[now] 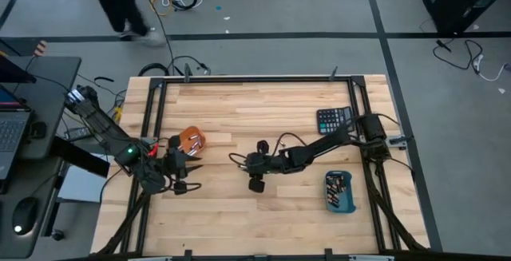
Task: Sort batteries
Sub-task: Put the silver battery into the orange bin
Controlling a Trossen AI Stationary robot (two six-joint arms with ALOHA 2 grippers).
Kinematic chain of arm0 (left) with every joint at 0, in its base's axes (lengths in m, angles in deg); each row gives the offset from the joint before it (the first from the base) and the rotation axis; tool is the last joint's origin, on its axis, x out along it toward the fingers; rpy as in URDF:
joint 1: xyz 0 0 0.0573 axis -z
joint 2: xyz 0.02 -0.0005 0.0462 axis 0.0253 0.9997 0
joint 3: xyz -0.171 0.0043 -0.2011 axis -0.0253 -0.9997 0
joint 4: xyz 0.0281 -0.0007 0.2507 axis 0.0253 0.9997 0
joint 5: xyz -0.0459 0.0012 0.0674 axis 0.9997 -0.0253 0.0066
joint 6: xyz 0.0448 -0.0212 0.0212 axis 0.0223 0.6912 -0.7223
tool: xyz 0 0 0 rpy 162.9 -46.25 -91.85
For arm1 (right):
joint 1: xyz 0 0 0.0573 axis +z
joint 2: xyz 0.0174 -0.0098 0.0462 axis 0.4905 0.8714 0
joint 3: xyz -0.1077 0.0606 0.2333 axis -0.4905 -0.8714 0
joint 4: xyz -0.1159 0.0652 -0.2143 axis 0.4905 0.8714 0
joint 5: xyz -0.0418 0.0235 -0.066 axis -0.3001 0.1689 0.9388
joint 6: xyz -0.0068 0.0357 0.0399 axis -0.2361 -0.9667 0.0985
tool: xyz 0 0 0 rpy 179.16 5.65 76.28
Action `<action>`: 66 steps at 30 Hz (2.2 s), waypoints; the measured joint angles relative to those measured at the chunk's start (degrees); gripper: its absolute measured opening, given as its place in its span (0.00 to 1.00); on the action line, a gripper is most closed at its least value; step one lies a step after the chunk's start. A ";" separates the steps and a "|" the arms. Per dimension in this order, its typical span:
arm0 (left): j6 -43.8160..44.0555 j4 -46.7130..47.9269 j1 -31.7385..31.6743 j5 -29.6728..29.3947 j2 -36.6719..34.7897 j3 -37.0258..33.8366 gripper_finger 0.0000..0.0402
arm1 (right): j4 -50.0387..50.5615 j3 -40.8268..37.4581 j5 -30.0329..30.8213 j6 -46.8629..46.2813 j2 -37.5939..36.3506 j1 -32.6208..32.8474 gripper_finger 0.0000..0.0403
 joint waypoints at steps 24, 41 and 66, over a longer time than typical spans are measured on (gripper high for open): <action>-14.41 -7.34 -0.11 -2.97 1.52 -0.14 0.23 | 1.57 0.57 -3.03 2.89 3.40 -2.55 0.04; -17.49 -14.14 -1.38 -4.22 15.27 -0.07 0.23 | -0.18 0.20 -2.70 9.29 -2.51 -2.12 0.02; -5.13 0.72 -10.04 15.38 13.45 2.53 0.23 | -1.97 0.33 3.95 10.56 -7.67 1.68 0.00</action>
